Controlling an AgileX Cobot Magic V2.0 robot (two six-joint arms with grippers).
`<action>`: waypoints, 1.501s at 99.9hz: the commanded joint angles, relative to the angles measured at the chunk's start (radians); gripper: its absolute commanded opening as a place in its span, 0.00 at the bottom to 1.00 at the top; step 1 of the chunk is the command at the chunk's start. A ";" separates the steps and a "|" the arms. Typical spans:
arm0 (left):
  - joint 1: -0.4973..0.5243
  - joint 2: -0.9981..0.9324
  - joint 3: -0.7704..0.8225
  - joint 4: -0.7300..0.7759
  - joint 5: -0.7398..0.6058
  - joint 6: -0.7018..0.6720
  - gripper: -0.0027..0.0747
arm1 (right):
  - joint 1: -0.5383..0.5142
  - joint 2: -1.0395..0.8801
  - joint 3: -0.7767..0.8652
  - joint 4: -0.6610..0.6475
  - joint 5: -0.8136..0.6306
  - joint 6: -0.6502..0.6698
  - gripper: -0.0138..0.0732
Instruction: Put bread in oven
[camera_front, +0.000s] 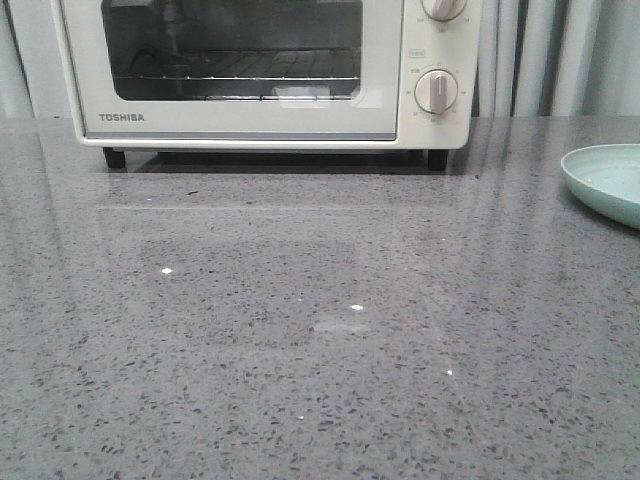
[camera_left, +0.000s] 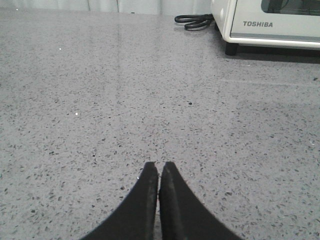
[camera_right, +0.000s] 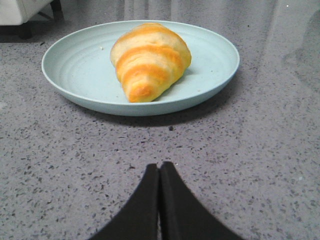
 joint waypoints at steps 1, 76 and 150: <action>-0.005 -0.028 0.023 0.000 -0.089 -0.006 0.01 | -0.003 -0.020 0.025 -0.003 -0.020 -0.007 0.07; -0.005 -0.028 0.023 0.009 -0.181 -0.006 0.01 | -0.003 -0.020 0.025 -0.003 -0.107 -0.007 0.07; -0.005 -0.028 0.023 -0.282 -0.478 -0.010 0.01 | -0.003 -0.020 0.025 -0.003 -0.862 -0.007 0.07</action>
